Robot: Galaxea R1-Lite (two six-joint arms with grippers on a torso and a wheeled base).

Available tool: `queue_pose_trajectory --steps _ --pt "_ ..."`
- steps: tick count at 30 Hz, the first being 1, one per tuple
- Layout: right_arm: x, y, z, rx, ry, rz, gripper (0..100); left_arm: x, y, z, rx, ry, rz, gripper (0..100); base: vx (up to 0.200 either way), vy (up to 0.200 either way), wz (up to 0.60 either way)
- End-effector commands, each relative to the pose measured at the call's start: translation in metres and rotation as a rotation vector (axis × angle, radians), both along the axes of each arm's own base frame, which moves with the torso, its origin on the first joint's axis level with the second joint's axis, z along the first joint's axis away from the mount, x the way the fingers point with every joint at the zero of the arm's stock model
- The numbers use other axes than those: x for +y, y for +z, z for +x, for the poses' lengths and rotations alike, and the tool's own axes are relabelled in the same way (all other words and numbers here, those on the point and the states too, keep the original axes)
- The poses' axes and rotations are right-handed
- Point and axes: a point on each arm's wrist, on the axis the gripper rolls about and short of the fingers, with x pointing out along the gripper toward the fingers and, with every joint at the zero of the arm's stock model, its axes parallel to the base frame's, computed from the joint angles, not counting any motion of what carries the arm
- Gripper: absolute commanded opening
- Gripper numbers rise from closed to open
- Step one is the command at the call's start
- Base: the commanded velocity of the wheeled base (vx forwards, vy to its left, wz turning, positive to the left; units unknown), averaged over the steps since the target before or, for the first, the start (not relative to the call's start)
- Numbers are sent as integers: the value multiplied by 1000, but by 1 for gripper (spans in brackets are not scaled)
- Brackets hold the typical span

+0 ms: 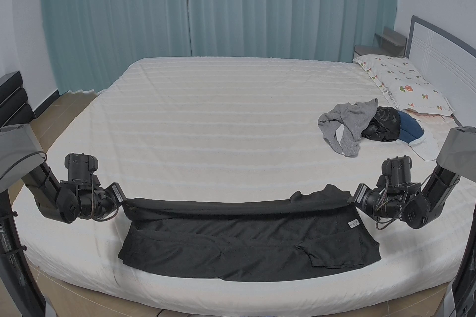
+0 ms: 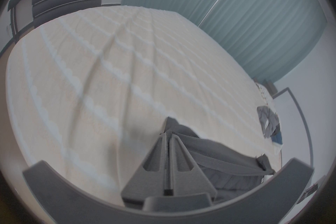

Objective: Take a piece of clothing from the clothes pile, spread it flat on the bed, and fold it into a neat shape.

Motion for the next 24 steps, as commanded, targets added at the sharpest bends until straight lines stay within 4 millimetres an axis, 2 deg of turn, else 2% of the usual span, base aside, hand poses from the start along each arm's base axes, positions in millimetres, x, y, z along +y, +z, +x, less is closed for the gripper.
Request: queue_pose_trajectory --steps 1,14,15,16,21,24 --pt "2 -11 -14 58 43 -10 0 -4 -6 -8 34 -21 5 0 0 0 0" --pt "2 -20 -19 96 70 -28 0 -12 -17 -13 113 -46 2 0 0 0 0" --pt "2 -20 -20 98 70 -28 100 -12 -17 -13 113 -46 2 0 0 0 0" --pt "2 -22 -20 105 71 -30 100 -12 -17 -13 113 -45 1 100 0 0 0" --pt "2 -17 -18 84 66 -22 100 -12 -15 -13 109 -44 1 100 0 0 0" --pt "-1 5 -16 14 62 7 100 -11 -10 -12 90 -35 -4 100 0 0 0"
